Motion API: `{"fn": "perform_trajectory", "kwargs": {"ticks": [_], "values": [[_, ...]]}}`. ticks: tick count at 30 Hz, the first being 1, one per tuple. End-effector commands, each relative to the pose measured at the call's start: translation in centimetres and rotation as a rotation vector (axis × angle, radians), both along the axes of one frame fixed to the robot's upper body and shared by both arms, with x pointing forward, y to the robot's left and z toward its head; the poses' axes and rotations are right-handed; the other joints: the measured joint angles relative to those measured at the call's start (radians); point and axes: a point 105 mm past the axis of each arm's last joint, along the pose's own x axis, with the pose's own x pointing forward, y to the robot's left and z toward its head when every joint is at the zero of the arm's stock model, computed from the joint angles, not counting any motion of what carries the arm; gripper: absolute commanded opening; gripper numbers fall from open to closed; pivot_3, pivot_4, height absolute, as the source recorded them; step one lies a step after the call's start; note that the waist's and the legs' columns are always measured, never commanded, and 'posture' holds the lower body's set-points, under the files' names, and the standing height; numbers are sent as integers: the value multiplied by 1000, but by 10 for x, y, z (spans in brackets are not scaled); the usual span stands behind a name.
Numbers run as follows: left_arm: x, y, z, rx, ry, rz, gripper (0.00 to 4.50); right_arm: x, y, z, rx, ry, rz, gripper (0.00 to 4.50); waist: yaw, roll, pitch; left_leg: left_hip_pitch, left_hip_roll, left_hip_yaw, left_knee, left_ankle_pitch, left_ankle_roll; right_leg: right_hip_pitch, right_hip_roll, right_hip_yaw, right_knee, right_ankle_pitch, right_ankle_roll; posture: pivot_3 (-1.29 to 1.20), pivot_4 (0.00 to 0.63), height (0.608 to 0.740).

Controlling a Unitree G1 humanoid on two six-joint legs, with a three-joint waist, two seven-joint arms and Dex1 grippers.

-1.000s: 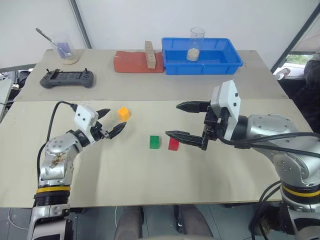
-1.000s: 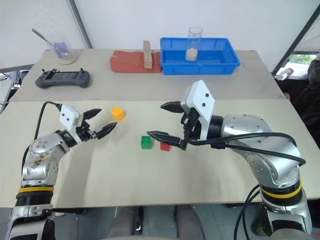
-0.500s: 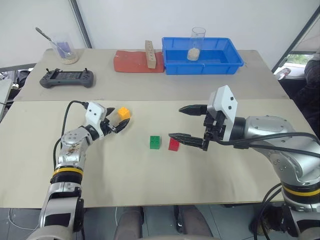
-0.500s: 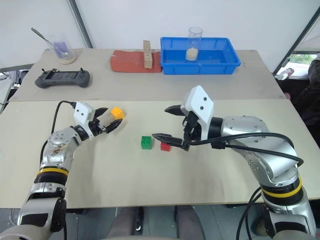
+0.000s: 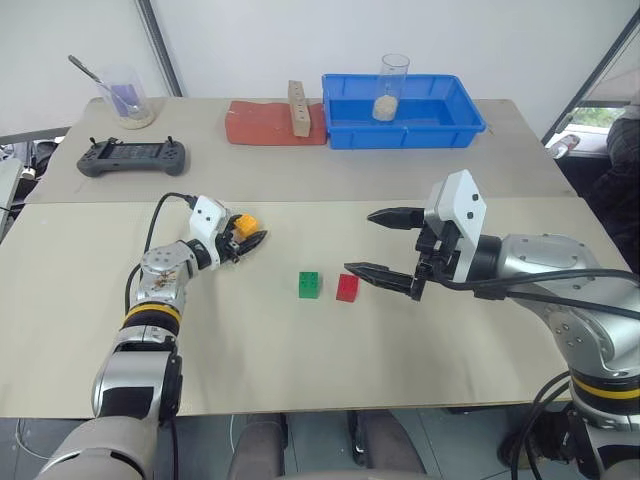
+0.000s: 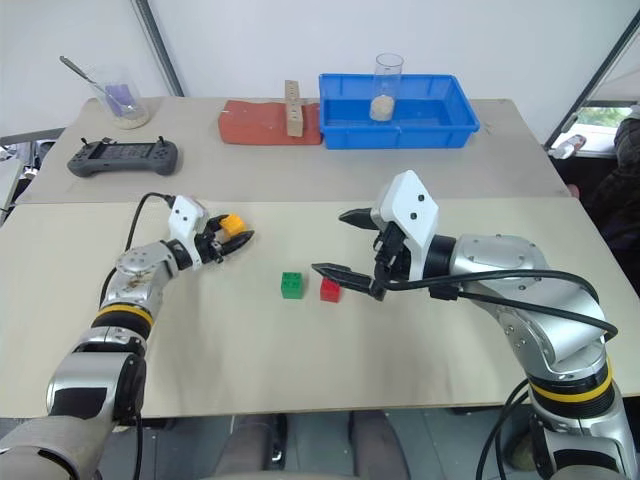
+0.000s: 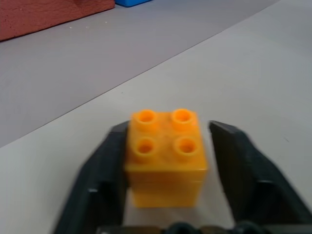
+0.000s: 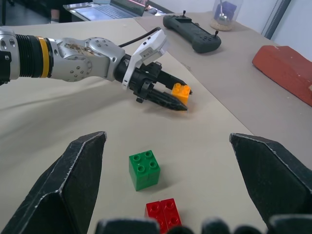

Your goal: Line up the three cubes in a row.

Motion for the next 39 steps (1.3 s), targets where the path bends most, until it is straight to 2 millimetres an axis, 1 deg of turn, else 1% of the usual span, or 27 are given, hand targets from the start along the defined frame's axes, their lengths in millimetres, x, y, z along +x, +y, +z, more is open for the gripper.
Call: {"fn": "perform_trajectory", "kwargs": {"ticks": [1, 4, 6, 7, 10, 11, 14, 17, 19, 22, 31, 34, 39], "values": [[2, 3, 12, 9, -49, -2, 1379, -3, -2, 10, 10, -43, -6, 4500, 1, 0, 0, 0, 0, 0, 0, 0, 0, 0, 0, 0, 0, 0, 0, 0, 150, 740], [0, 1, 18, 1, -65, -32, 1378, -4, -3, 10, 10, -44, -3, 4500, 1, 0, 0, 0, 0, 0, 0, 0, 0, 0, 0, 0, 0, 0, 0, 0, 150, 740], [-5, -5, 25, 10, -78, -96, 1378, -5, -3, 11, 9, -44, 8, 4500, 1, 0, 0, 0, 0, 0, 0, 0, 0, 0, 0, 0, 0, 0, 0, 0, 150, 740], [-9, -8, 28, 22, -83, -139, 1378, -6, -2, 12, 10, -44, 15, 4500, 1, 0, 0, 0, 0, 0, 0, 0, 0, 0, 0, 0, 0, 0, 0, 0, 150, 740], [-33, -19, 32, 80, -76, -318, 1378, -8, -1, 14, 8, -40, 51, 4500, -4, 0, 0, -1, 0, 0, 0, 0, 0, -1, 0, 0, 0, 1, -1, 0, 150, 740], [-43, -21, 31, 105, -66, -381, 1378, -9, -1, 15, 7, -38, 63, 4500, -5, 0, 0, -1, 0, 0, 0, 0, 0, -1, 0, 0, 0, 1, -1, 0, 150, 740], [-64, -20, 26, 153, -26, -503, 1378, -10, 0, 13, -2, -30, 90, 4500, -4, 0, 0, 0, 0, 0, 0, 0, 0, -1, 0, 0, 1, 1, -2, 0, 150, 740], [-77, -20, 21, 187, 6, -589, 1378, -11, 1, 11, -10, -22, 107, 4500, -1, 0, 0, 0, 1, 0, 0, 0, 0, -1, 0, 0, 1, 0, 0, 0, 150, 740], [-84, -21, 18, 203, 24, -643, 1378, -11, 1, 10, -9, -18, 111, 4500, 2, 0, 0, 0, 1, 0, 0, 0, 0, -1, 0, 0, 1, -2, 3, 0, 150, 740], [-88, -25, 14, 208, 35, -707, 1378, -11, 0, 11, -9, -16, 110, 4500, 5, 0, 0, 0, 0, 0, 0, 0, 0, -1, 0, 0, 1, -3, 3, 0, 150, 740], [-80, -39, 2, 222, 34, -776, 1378, -10, -4, 11, -19, -24, 87, 4500, 3, 0, 0, -1, 0, 0, 0, 0, 0, -1, 0, 0, 0, -2, 3, 0, 150, 740], [-80, -40, -2, 229, 40, -790, 1378, -10, -5, 10, -21, -24, 79, 4500, 0, 0, 0, -1, 0, 0, 0, 0, 0, -1, 0, 0, 0, -2, 3, 0, 150, 740], [-82, -33, -9, 243, 64, -793, 1378, -12, -6, 10, -24, -23, 73, 4500, 0, 0, 0, -1, 0, 0, 0, 0, 0, -1, 0, 0, 1, -2, 3, 0, 150, 740]]}}
